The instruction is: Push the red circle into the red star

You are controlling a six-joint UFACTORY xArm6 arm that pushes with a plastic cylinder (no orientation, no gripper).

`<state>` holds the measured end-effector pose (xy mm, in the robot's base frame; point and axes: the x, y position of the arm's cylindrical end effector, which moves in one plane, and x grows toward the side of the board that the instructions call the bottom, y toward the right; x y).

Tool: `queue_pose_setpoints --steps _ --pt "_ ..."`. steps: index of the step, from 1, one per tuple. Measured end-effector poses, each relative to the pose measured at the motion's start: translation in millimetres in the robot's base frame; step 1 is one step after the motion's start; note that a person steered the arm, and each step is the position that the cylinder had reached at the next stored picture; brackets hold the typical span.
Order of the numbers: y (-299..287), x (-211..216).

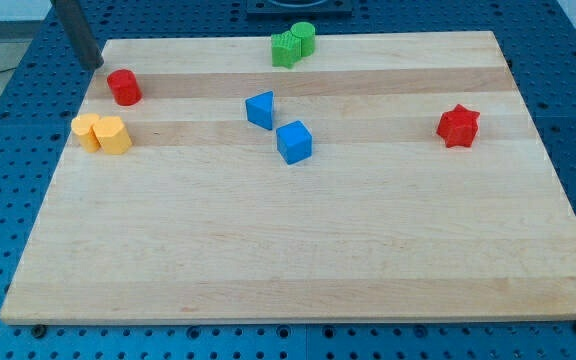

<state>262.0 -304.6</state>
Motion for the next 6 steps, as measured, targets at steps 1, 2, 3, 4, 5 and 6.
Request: queue_pose_setpoints --steps 1,2,3,4,5,6 --pt "8 44" --pt "10 50" --pt "26 46" --pt "53 40" --pt "82 40" --pt "111 40"
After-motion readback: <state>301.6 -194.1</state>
